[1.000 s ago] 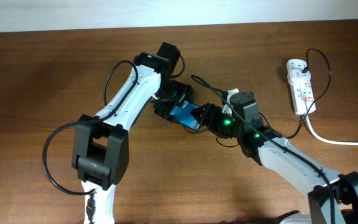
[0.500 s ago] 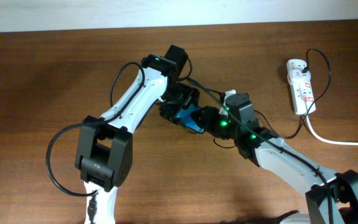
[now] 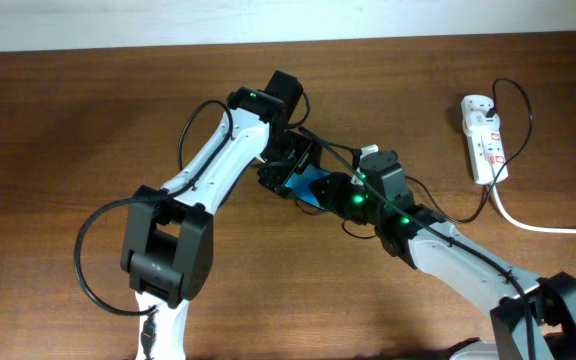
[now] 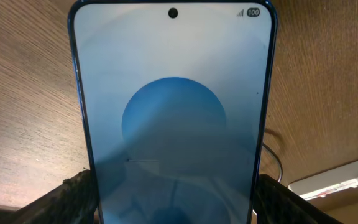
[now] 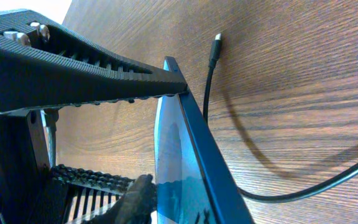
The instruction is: Plug charger to phone and switch on socket
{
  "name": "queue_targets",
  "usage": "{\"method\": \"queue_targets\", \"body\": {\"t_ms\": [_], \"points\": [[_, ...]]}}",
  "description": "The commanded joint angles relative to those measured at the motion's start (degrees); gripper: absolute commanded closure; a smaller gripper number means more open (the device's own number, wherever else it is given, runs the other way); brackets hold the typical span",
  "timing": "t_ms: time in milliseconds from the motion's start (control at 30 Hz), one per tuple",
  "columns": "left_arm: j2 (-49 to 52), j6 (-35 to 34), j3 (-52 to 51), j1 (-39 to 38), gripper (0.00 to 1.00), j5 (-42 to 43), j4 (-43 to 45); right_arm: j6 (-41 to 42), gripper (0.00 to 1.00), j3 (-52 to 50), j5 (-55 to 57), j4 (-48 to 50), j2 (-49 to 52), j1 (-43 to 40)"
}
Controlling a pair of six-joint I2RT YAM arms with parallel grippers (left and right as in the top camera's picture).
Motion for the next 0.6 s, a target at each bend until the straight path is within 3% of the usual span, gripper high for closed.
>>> {"method": "queue_targets", "body": {"t_ms": [0,567], "points": [[0.28,-0.79,1.33,-0.07,1.0,1.66,0.15,-0.42,0.73,0.96,0.24,0.37,0.52,0.68],[0.28,-0.79,1.33,-0.02,1.0,1.66,0.15,-0.39,0.85,0.96,0.24,0.39,0.52,0.68]]}}
